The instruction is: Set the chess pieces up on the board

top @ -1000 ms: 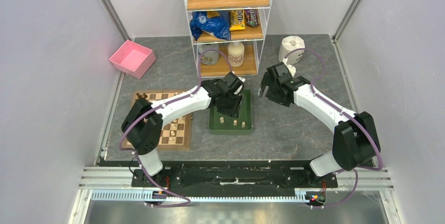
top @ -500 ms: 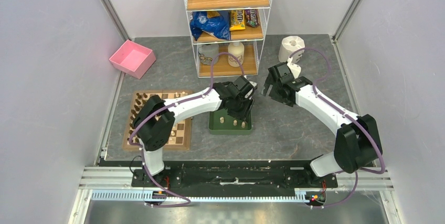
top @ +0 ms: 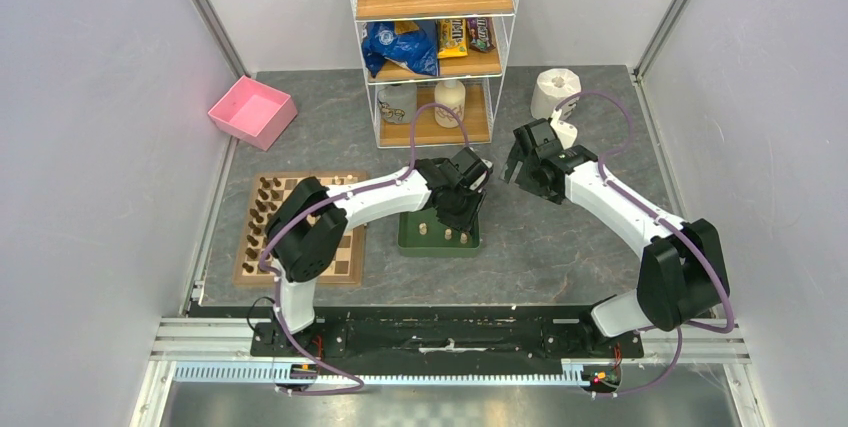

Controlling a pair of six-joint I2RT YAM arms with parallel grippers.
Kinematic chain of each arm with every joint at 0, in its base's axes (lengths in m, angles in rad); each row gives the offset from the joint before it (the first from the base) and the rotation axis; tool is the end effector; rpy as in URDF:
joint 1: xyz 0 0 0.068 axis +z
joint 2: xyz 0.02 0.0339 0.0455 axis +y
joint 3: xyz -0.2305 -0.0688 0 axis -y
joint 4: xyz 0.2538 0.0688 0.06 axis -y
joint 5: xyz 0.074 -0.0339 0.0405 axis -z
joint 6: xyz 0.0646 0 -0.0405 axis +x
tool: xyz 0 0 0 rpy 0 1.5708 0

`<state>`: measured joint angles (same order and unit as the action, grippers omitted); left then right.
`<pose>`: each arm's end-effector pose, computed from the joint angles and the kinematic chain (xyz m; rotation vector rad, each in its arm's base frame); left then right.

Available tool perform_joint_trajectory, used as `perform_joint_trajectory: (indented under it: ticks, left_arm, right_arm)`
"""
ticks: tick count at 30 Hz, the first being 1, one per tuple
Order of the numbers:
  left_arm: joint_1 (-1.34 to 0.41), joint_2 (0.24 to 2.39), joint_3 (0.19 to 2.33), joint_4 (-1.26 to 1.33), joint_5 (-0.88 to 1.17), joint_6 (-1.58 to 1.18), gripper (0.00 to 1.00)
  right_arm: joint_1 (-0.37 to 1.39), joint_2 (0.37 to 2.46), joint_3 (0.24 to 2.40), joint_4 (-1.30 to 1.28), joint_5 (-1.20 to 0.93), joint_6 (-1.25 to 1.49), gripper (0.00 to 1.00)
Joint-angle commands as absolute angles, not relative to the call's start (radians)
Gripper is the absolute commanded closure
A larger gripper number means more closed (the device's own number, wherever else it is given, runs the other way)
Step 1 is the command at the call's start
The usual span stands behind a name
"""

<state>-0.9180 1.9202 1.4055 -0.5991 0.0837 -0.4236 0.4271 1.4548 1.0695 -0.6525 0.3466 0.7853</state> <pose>0.2450 -0.3293 0.1332 0.7097 2.7012 -0.4953 0.2999 0.1124 0.1866 0.5657 2.4509 0.0293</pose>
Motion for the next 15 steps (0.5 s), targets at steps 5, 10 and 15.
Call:
perform_joint_trajectory:
  ticks: [5, 10, 15]
  left_arm:
    - [-0.926, 1.941, 1.445, -0.601, 0.088, -0.439, 0.62]
    - [-0.928, 1.956, 1.458, -0.619, 0.083, -0.433, 0.64]
    - [-0.928, 1.959, 1.453, -0.624, 0.079, -0.433, 0.64]
  right_arm:
    - [0.417, 1.436, 1.069, -0.652, 0.370, 0.798, 0.01]
    - [0.417, 1.442, 1.072, -0.652, 0.364, 0.795, 0.01]
    - [0.417, 1.442, 1.071, -0.652, 0.363, 0.793, 0.01]
